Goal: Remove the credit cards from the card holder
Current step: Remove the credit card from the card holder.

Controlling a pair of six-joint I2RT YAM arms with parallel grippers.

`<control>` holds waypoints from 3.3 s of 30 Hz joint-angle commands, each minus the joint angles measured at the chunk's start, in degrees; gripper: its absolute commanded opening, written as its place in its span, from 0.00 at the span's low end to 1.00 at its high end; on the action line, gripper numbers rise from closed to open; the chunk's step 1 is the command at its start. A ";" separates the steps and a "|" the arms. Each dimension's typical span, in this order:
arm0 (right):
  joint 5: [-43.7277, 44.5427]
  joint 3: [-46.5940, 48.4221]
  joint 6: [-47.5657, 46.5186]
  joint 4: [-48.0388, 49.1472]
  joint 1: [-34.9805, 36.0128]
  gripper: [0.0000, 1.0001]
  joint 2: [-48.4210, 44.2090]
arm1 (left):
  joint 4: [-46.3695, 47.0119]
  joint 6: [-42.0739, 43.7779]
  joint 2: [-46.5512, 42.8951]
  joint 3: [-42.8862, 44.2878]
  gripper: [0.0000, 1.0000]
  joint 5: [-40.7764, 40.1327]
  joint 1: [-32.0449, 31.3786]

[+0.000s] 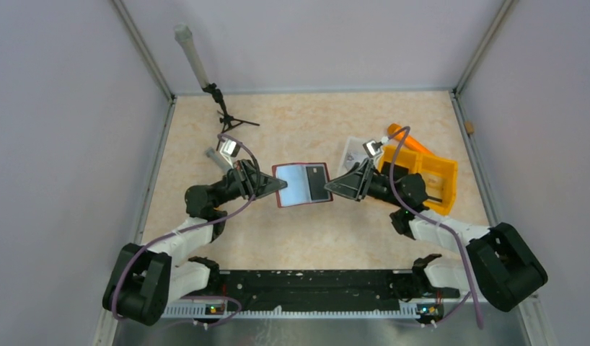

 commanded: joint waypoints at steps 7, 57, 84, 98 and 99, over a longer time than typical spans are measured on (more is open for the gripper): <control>-1.08 0.74 3.89 10.13 0.63 0.57 1.41 | 3.93 1.94 0.70 0.16 0.00 -0.14 -0.26; -5.03 3.09 4.79 2.42 1.81 0.16 3.59 | -1.76 9.56 1.30 -2.67 0.45 4.13 0.80; -2.14 2.26 -2.99 -4.42 1.21 0.20 6.10 | -62.10 36.10 -9.71 14.10 0.39 -18.68 -15.52; -2.23 2.30 -1.78 -1.79 2.37 0.22 7.25 | -53.55 31.39 -4.96 12.10 0.37 -16.65 -15.95; -2.16 2.22 -1.69 -1.55 2.43 0.21 7.49 | -51.66 30.56 -4.39 11.90 0.37 -16.14 -15.95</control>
